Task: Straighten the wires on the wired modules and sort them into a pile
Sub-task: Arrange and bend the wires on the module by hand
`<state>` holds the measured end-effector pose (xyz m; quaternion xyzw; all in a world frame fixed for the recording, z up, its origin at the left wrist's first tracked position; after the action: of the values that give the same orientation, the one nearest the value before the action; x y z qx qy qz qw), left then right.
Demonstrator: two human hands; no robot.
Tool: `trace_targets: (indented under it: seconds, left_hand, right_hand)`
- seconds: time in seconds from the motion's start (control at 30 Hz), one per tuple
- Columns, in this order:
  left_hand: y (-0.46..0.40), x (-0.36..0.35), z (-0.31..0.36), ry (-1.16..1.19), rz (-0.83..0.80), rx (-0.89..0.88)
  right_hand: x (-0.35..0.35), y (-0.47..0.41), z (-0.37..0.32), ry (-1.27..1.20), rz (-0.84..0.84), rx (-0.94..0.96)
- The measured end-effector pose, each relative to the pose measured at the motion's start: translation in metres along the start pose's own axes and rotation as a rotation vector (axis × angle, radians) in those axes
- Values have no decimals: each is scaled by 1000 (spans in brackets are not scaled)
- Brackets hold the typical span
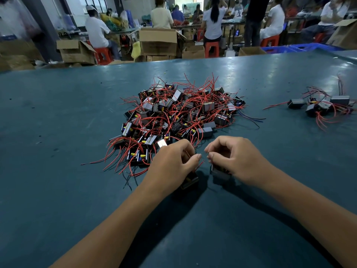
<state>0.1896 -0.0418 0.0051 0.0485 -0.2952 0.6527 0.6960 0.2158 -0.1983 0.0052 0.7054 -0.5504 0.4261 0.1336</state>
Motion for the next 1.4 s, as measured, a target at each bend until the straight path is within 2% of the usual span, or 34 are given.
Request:
trace_targets:
  seconds: [0.17, 0.33, 0.53, 0.93, 1.23, 1.4]
  left_hand:
    - [-2, -4, -5, 60, -33, 13]
    - [-4, -6, -7, 248, -65, 36]
    - [-1, -19, -3, 269, -165, 38]
    - [0, -12, 3, 153, -142, -54]
    - [-3, -5, -11, 335, -103, 67]
    - [-5, -6, -26, 495, -87, 190]
  right_hand:
    - [-1, 1, -6, 36, -60, 61]
    - [1, 1, -15, 76, -86, 135]
    - [4, 2, -21, 86, -66, 183]
    - [-1, 1, -17, 62, -58, 128]
    - [-5, -3, -11, 77, -124, 86]
    - [-3, -5, 5, 52, -43, -39]
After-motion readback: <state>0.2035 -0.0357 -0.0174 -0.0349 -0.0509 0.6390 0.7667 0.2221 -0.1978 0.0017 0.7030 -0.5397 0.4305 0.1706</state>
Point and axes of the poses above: each hand's wrist, its own y-axis away from the middle knuckle, its own x-axis out of the back of the hand, z = x × y, the point moved 9 cm from there along -y, towards the middle knuckle, and after that the axes turned 14 degrees about y, right-handed, at the moved point
